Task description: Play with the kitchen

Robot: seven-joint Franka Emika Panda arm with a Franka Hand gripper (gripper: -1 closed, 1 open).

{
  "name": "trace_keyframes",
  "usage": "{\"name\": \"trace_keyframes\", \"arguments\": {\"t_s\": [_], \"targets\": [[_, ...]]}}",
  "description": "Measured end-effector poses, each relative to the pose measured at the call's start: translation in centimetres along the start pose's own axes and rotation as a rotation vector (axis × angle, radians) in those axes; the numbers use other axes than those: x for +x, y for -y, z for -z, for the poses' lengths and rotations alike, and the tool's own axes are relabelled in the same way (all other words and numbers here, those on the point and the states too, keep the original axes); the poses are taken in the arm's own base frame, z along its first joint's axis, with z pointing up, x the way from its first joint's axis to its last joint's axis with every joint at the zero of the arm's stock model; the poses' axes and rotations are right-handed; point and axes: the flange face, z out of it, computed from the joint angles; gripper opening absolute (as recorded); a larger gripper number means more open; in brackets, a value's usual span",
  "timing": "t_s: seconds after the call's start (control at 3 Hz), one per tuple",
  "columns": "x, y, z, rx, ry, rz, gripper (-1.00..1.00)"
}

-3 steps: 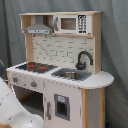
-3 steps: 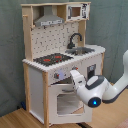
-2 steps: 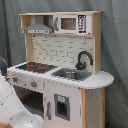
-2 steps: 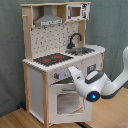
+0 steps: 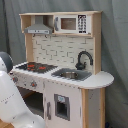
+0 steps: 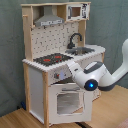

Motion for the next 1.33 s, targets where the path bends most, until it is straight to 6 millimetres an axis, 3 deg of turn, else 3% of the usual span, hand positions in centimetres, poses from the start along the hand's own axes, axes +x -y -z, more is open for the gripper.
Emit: {"name": "trace_keyframes", "arguments": {"t_s": [1.33], "targets": [[0.3, -6.9, -6.2, 0.165, 0.128, 0.283, 1.0]]}}
